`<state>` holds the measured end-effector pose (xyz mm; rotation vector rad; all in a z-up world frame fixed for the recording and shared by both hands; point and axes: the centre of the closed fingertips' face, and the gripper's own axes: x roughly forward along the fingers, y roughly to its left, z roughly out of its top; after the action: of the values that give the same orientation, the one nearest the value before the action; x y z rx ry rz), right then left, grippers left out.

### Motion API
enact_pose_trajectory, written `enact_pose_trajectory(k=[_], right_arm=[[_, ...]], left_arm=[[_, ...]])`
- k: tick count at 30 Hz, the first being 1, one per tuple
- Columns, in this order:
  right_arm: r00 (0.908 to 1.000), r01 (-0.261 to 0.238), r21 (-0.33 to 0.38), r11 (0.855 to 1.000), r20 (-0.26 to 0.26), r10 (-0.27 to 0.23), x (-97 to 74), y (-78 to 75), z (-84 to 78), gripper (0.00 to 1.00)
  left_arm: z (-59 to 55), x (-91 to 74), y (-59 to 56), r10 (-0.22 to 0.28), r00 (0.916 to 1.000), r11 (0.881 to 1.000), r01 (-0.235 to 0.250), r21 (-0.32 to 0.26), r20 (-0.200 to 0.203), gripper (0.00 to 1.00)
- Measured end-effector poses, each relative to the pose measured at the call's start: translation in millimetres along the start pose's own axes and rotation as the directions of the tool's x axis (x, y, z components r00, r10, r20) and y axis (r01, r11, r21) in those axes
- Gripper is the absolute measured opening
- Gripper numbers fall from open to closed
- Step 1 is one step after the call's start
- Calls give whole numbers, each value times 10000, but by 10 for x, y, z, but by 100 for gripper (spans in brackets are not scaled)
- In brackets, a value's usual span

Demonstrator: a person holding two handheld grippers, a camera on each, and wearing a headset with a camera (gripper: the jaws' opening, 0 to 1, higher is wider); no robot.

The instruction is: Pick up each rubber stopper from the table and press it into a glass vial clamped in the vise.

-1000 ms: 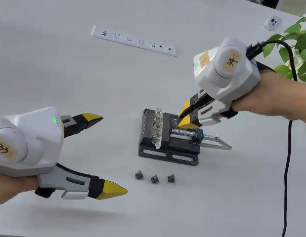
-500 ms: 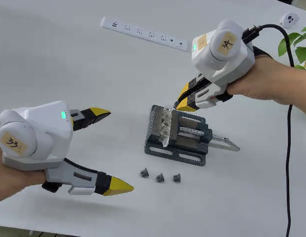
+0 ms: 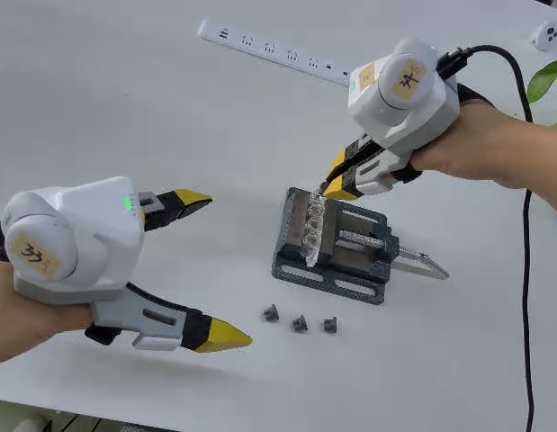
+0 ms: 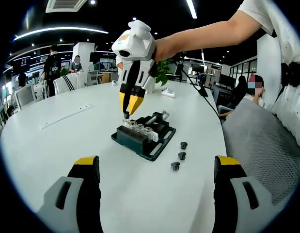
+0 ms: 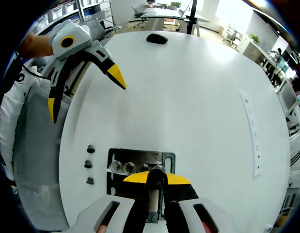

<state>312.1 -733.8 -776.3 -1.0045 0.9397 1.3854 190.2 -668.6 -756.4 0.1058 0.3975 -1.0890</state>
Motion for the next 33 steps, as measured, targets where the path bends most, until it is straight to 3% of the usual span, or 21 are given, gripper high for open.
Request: enact_pose_trajectory(k=[33], right_arm=[[9998, -173, 133, 9998, -122, 175, 70, -21, -13, 6]], left_arm=[[-19, 1, -9, -5, 10000, 10000, 5, -79, 18, 98]])
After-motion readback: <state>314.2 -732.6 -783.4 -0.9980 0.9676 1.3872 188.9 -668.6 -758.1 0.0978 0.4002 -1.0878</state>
